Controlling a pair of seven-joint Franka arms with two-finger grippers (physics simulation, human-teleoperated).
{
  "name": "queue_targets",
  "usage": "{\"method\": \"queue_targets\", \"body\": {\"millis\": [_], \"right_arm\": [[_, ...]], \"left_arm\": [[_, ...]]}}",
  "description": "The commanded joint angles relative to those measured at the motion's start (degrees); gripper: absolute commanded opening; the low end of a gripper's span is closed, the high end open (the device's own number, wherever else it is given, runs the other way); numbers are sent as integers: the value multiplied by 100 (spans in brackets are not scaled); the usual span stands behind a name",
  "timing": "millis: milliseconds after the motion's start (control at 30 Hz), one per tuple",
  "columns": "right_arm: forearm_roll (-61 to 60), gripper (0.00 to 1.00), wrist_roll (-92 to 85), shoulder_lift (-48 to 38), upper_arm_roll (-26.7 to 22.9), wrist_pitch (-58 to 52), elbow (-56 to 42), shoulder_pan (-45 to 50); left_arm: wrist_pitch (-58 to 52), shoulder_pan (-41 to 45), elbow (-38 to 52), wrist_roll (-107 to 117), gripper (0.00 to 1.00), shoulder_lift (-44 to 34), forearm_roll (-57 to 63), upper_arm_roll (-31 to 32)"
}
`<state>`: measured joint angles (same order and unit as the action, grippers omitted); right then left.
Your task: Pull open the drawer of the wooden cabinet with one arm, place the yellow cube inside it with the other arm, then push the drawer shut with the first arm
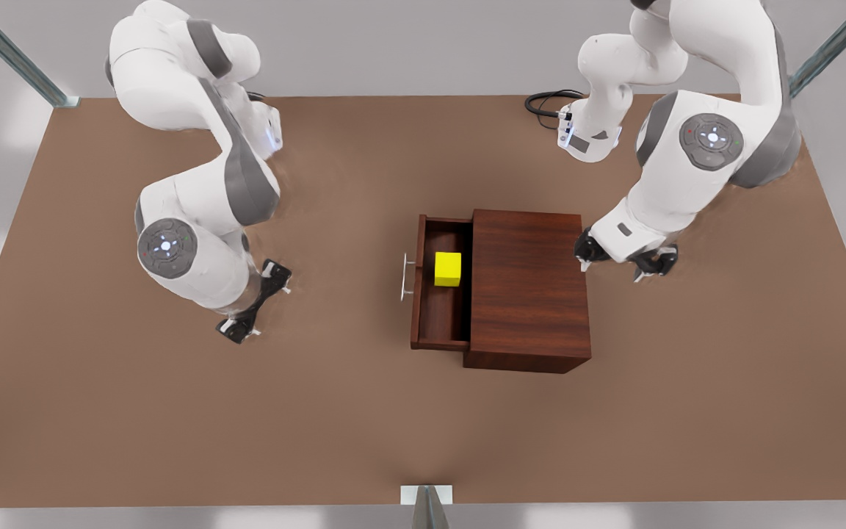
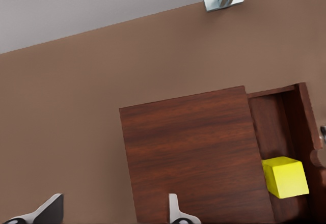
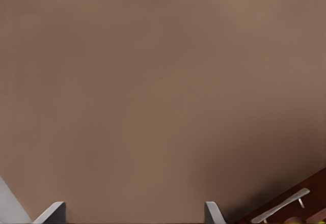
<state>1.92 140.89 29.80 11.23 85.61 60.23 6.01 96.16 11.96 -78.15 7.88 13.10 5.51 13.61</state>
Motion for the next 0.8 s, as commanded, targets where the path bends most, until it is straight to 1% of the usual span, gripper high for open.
{"method": "queue_targets", "body": {"millis": [0, 33, 67, 100, 133, 167, 267, 333, 433, 533, 633, 700, 767], "right_arm": [[186, 100, -7871, -466, 19, 183, 919, -873], [238, 100, -9314, -756, -7, 975, 1658, -1032], [326, 100, -11132, -1046, -174, 1151, 2238, -1058], [327, 100, -12574, -1371, -367, 1151, 2792, -1032], [318, 100, -13727, -1714, -490, 1134, 3319, -1023], [291, 100, -13816, -1829, -508, 1037, 3505, -1032], [283, 100, -13658, -1706, -517, 879, 3347, -1049], [274, 100, -13676, -1697, -561, 826, 3215, -1075], [274, 100, -13711, -1697, -570, 738, 3144, -1190], [274, 100, -13711, -1697, -570, 738, 3109, -1260], [274, 100, -13711, -1697, -561, 729, 3048, -1260], [274, 100, -13711, -1697, -552, 729, 3048, -1260], [274, 100, -13720, -1697, -561, 729, 3048, -1260]], "left_arm": [[-299, 702, 554, 3596, 100, 429, 204, 1], [-299, 1071, 889, 4317, 100, 789, 406, 1], [-273, 1441, 1477, 5266, 100, 1343, 503, -16], [-220, 1731, 1979, 5987, 100, 1800, 582, -51], [103, 2021, 2129, 6654, 100, 2108, 811, -69], [490, 2222, 2146, 7225, 100, 2284, 828, -86], [1212, 2908, 2454, 8369, 100, 2802, 1118, -148], [1344, 3304, 2471, 8493, 100, 2961, 1171, -464], [1871, 3744, 2489, 8783, 100, 3277, 1338, -667], [2161, 3884, 2480, 8818, 100, 3506, 1452, -693], [2162, 4016, 2375, 8827, 100, 3550, 1523, -675], [2170, 4087, 2041, 8827, 100, 3646, 1804, -675], [2179, 4148, 2032, 8836, 100, 3717, 1804, -675]]}}
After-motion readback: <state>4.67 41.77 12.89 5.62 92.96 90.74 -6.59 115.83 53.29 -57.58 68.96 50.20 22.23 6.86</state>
